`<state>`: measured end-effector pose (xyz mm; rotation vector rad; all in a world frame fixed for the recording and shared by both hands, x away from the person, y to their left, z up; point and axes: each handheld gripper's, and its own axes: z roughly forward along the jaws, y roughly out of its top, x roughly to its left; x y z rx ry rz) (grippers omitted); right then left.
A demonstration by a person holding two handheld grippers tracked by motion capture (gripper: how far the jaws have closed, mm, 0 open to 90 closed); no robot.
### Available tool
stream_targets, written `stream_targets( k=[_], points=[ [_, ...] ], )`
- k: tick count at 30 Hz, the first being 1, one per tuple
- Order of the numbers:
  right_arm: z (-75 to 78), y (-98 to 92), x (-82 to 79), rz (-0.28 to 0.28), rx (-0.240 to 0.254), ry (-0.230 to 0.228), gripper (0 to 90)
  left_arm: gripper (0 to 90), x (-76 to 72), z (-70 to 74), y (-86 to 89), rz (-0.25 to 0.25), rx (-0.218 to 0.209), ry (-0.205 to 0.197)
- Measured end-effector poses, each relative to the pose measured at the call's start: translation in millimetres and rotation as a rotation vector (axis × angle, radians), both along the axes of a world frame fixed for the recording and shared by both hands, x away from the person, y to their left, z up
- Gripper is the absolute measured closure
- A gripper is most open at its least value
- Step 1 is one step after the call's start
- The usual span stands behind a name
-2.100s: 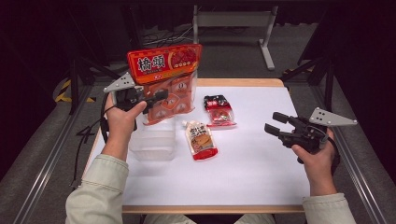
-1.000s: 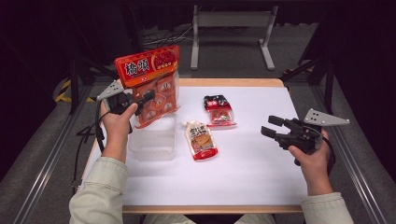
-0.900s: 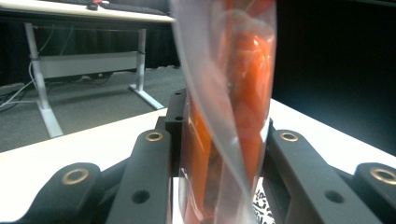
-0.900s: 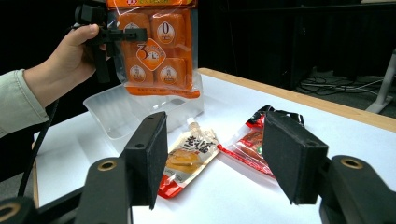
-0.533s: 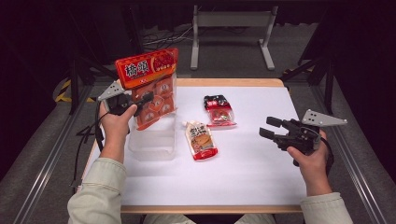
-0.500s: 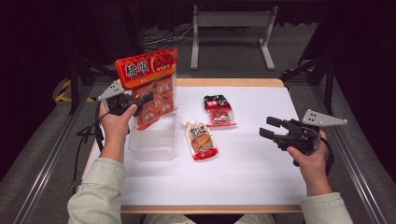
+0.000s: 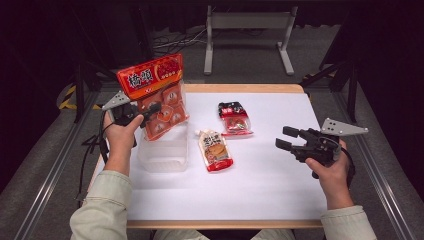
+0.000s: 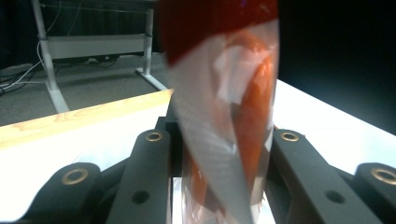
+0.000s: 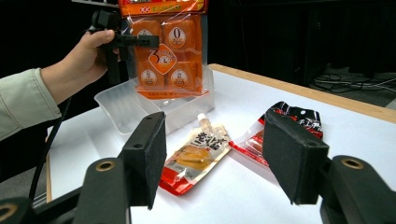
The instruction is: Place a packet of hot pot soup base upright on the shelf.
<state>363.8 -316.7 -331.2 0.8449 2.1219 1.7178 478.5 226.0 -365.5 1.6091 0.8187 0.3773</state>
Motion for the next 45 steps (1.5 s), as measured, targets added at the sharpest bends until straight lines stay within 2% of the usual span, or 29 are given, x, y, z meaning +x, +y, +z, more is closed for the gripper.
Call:
stream_targets(
  k=[3,6,7,9,10,13,16,18,20,22,25,26,30,34,36,38,40,41,42,43,45],
  points=[
    [-0.3,0.3,0.1,0.001,0.001,0.002,40.9,70.7,-0.1,-1.4,0.6,-0.001,0.002,-0.001],
    [-1.2,0.4,0.4,0.007,0.003,0.002,40.8,70.6,0.2,-1.7,1.7,0.004,0.002,0.017],
    [-1.5,0.4,0.6,0.007,0.004,0.002,40.8,70.6,0.0,-1.3,1.4,0.012,0.022,0.030],
    [-2.2,0.3,1.0,0.007,0.003,0.004,40.8,70.6,1.4,-3.7,-2.4,0.031,0.127,0.069],
    [-2.5,0.1,1.1,0.008,0.002,0.005,40.8,70.5,2.0,-6.0,-3.9,0.031,0.143,0.081],
    [-2.5,-0.4,1.0,0.008,0.002,0.004,40.7,70.5,4.3,-10.9,-7.0,0.019,0.121,0.096],
    [-2.9,-1.3,1.0,0.006,0.005,0.006,40.7,70.5,6.7,-13.8,-10.0,0.012,0.139,0.111],
    [-3.1,-1.5,0.8,0.006,0.004,0.006,40.6,70.4,7.5,-15.0,-8.3,0.012,0.129,0.120],
    [-3.2,-1.7,0.7,0.006,0.004,0.006,40.6,70.4,8.3,-17.3,-4.7,0.022,0.120,0.139],
    [-3.4,-1.6,0.6,0.006,0.003,0.007,40.5,70.4,8.1,-22.5,-1.5,0.024,0.093,0.183],
    [-3.3,-0.9,0.1,0.006,0.000,0.006,40.4,70.4,6.3,-27.0,2.7,0.021,0.093,0.200],
    [-3.2,-0.8,0.1,0.006,0.001,0.006,40.4,70.4,5.5,-27.8,3.2,0.013,0.092,0.202],
    [-4.1,0.7,0.6,0.008,0.001,0.009,40.4,70.3,3.5,-24.8,-0.3,0.004,0.138,0.193],
    [-4.2,1.8,0.5,0.010,-0.003,0.010,40.4,69.3,2.8,-26.0,0.3,0.024,0.135,0.191],
    [-4.2,1.4,0.4,0.006,-0.006,0.010,40.4,65.3,1.3,-26.1,1.4,0.035,0.144,0.182],
    [-4.8,0.6,1.0,0.004,-0.003,0.010,40.5,57.2,-0.3,-27.1,2.7,0.049,0.124,0.174],
    [-5.4,0.1,1.8,0.002,-0.001,0.013,40.4,42.7,-1.4,-28.1,4.8,0.085,0.131,0.155],
    [-5.6,0.3,1.9,0.003,-0.003,0.015,40.5,26.6,-1.2,-28.4,5.8,0.099,0.137,0.154],
    [-5.6,0.6,1.9,0.003,-0.003,0.016,40.5,17.6,-2.4,-28.1,7.8,0.118,0.136,0.164],
    [-5.6,0.6,1.9,0.003,-0.003,0.016,40.5,12.5,-2.4,-28.1,7.8,0.118,0.136,0.164],
    [-5.0,1.2,1.0,-0.001,0.003,0.009,40.6,10.4,-6.7,-26.9,10.9,0.130,0.113,0.169]
  ],
)
